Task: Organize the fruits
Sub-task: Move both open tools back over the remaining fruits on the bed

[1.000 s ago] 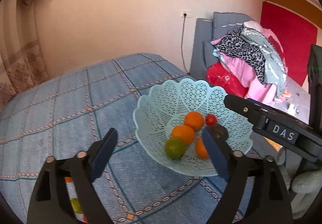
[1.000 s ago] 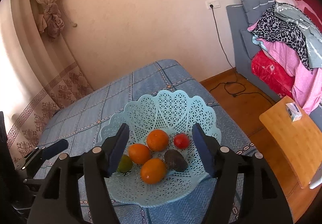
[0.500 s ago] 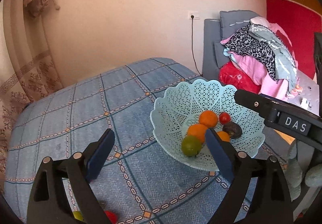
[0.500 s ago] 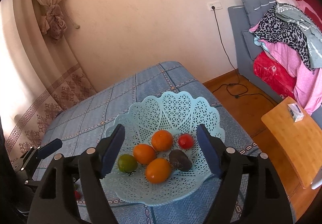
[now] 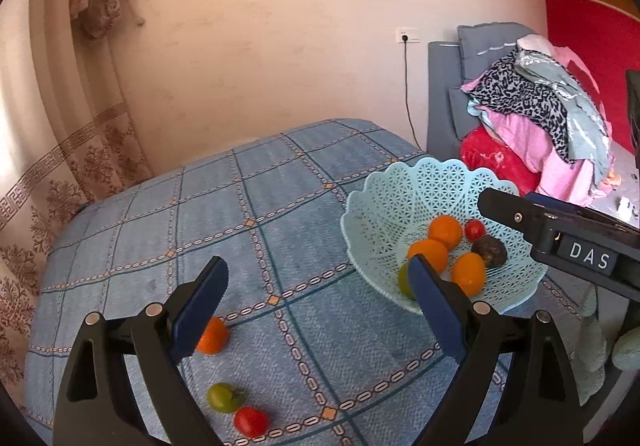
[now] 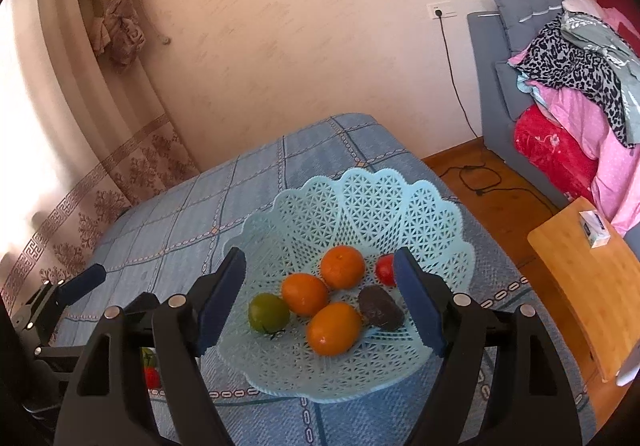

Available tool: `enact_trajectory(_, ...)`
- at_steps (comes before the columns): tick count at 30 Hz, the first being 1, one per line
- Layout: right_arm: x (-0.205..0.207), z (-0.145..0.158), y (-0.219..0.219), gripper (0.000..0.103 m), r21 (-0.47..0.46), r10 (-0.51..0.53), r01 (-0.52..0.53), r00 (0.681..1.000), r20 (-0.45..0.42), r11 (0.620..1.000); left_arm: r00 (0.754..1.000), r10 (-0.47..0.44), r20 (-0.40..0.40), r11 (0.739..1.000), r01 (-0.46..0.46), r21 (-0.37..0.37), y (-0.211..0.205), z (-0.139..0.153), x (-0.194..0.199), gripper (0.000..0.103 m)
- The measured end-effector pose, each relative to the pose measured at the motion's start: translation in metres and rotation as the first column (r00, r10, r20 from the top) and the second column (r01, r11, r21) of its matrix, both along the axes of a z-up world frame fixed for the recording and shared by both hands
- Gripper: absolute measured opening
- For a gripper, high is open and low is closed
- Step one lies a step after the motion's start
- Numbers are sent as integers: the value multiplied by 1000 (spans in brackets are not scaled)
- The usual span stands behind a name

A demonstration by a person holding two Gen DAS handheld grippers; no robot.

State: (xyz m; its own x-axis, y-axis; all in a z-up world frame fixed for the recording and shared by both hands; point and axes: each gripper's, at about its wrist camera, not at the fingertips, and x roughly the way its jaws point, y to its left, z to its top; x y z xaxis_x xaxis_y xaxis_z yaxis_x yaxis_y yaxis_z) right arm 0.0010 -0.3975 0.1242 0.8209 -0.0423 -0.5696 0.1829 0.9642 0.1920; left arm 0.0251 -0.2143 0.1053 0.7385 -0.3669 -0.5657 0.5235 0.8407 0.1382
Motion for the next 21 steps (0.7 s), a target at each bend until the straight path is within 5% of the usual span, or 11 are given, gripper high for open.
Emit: enact_trajectory(21,-2,-7,37,78,-13,133,-133,991,7,991,992,121,-28,991,-123,-53,59,7,11,90)
